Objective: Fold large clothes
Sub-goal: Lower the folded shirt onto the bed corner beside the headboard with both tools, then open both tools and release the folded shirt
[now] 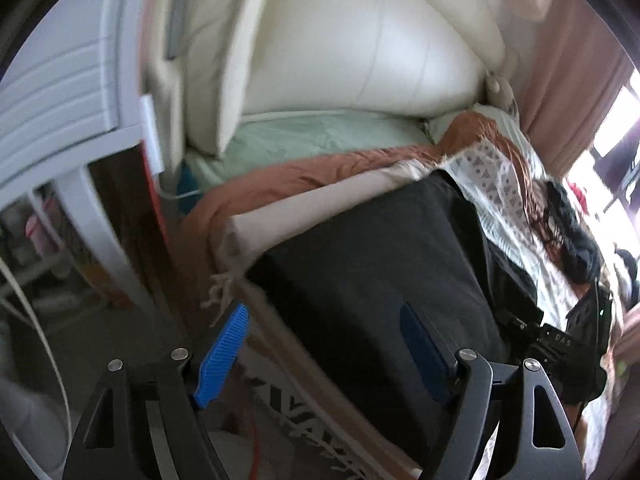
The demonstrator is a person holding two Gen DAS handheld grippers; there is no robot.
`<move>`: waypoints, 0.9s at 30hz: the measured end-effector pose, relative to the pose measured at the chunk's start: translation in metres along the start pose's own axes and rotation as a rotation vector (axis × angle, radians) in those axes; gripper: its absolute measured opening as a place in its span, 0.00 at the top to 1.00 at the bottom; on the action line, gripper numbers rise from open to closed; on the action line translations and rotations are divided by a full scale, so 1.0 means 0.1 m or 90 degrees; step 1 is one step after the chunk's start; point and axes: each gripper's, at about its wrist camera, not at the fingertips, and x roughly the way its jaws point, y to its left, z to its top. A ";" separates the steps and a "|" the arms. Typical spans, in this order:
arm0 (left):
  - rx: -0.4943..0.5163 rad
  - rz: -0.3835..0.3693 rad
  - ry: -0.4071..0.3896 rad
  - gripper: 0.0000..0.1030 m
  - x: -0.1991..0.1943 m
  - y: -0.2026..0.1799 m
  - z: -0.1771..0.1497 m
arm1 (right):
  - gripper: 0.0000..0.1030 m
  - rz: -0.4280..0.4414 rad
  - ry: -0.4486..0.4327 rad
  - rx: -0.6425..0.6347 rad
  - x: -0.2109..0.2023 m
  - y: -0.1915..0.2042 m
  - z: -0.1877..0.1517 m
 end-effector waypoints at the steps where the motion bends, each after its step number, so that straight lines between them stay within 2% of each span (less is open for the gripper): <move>1: -0.018 -0.001 -0.011 0.23 -0.05 0.09 0.00 | 0.86 -0.003 0.000 0.000 -0.01 0.01 0.00; 5: -0.075 -0.024 -0.042 0.23 -0.11 0.30 0.01 | 0.86 -0.015 -0.001 0.002 -0.03 0.04 -0.01; 9: -0.085 -0.042 -0.010 0.23 0.08 0.28 -0.05 | 0.86 -0.028 -0.002 -0.012 -0.02 0.13 -0.01; 15: -0.088 -0.057 0.012 0.24 0.31 0.15 -0.20 | 0.86 -0.018 0.002 -0.007 -0.01 0.08 0.01; 17: -0.090 -0.059 0.018 0.33 0.37 0.13 -0.21 | 0.86 -0.020 0.004 -0.013 0.01 0.08 0.03; 19: -0.095 -0.068 0.033 0.47 0.45 0.12 -0.20 | 0.86 -0.021 0.005 -0.019 0.02 0.10 0.06; 20: -0.098 -0.073 0.041 0.50 0.49 0.11 -0.19 | 0.86 -0.022 0.007 -0.018 0.02 0.09 0.08; 27: -0.078 -0.051 0.044 0.51 0.54 0.04 -0.21 | 0.86 -0.037 0.005 -0.018 0.04 -0.01 0.05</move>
